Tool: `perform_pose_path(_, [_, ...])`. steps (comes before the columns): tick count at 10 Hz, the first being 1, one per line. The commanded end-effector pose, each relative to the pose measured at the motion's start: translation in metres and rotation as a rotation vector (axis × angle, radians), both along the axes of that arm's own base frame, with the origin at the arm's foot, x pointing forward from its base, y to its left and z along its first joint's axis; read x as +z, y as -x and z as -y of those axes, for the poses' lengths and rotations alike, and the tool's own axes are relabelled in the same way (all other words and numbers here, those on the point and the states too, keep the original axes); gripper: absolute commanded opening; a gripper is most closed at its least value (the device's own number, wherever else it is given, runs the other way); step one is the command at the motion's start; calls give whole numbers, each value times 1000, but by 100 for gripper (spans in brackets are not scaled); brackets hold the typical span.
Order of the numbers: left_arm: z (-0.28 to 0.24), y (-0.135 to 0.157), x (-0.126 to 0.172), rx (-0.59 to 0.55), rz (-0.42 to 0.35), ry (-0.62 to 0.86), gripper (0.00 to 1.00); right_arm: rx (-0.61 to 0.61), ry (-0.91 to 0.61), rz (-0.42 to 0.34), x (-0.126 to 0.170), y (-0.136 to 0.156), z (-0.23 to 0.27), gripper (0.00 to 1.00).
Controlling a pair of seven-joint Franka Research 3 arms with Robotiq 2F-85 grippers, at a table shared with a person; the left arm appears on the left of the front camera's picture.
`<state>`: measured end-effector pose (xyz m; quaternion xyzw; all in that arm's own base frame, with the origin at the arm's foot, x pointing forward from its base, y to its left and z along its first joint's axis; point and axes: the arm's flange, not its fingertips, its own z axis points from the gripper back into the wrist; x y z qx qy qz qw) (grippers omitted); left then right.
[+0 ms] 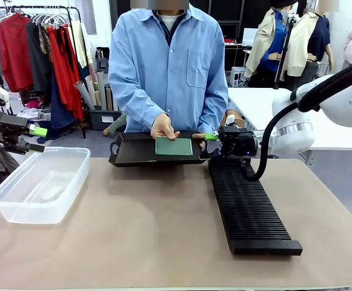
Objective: Sort PCBs into racks and boxes based on the side picked up.
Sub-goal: Pick up the Blank PCB handed by the Human.
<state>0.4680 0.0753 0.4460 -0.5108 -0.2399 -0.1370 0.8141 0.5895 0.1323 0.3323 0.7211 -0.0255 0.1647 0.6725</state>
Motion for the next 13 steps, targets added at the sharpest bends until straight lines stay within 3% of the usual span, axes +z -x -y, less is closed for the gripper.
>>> perform_pose_path(1, [0,1,2,-1,-1,1,100,-9,-59,22,-3,-12,-15,100])
perform_pose_path(7, [0,1,2,-1,-1,1,100,-44,-5,42,-6,-22,-50,100])
perform_pose_path(12, [0,1,2,-1,-1,1,100,-92,-21,26,-7,-35,-47,100])
perform_pose_path(13, [0,1,2,-1,-1,1,100,-93,-20,23,-7,-35,-47,96])
